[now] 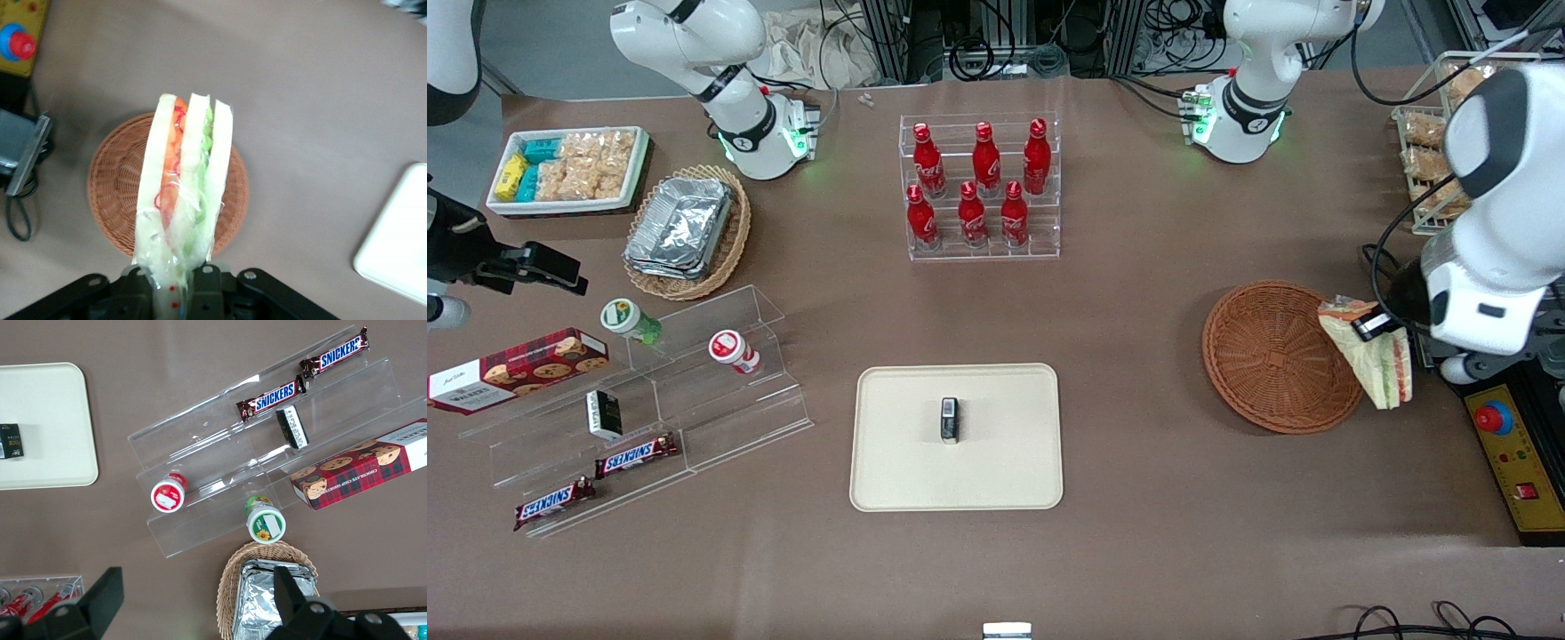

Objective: Place sandwich from basket to tray
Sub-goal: 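Carry the sandwich over the cream tray and lower it beside the black box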

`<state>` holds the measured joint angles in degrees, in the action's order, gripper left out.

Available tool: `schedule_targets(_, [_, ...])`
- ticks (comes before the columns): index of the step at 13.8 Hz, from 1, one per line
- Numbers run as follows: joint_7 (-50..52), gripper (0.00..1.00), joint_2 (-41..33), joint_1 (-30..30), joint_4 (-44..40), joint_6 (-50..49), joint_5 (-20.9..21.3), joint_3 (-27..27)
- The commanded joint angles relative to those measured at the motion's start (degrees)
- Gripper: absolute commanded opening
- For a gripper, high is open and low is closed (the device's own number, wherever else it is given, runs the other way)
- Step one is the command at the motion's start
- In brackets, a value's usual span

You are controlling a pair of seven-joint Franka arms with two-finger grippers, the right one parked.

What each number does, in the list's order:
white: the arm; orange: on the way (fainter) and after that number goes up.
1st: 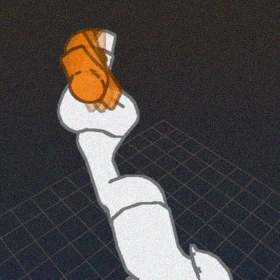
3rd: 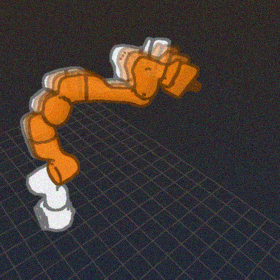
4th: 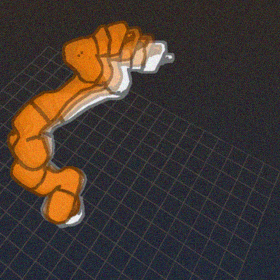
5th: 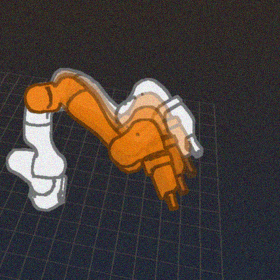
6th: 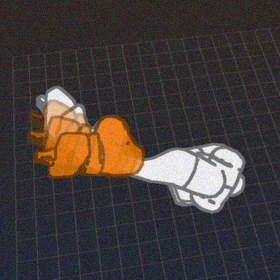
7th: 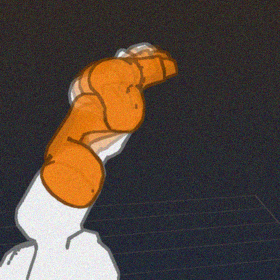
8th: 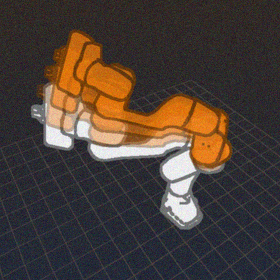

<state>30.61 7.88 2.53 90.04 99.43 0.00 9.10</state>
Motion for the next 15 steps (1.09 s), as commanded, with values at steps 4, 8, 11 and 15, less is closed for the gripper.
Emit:
schedule_targets(4, [-1.9,0.00,7.7,-0.7,-8.7,-2.7,-1.1,12.1])
schedule_targets(8, [5.5,0.00,21.3,-11.5,-18.0,-1.9,7.3,13.9])
schedule_targets(11, [11.5,0.00,33.5,-18.2,-28.4,-0.5,12.7,13.8])
schedule_targets(15, [13.3,0.00,41.7,-20.5,-28.9,12.2,13.8,13.7])
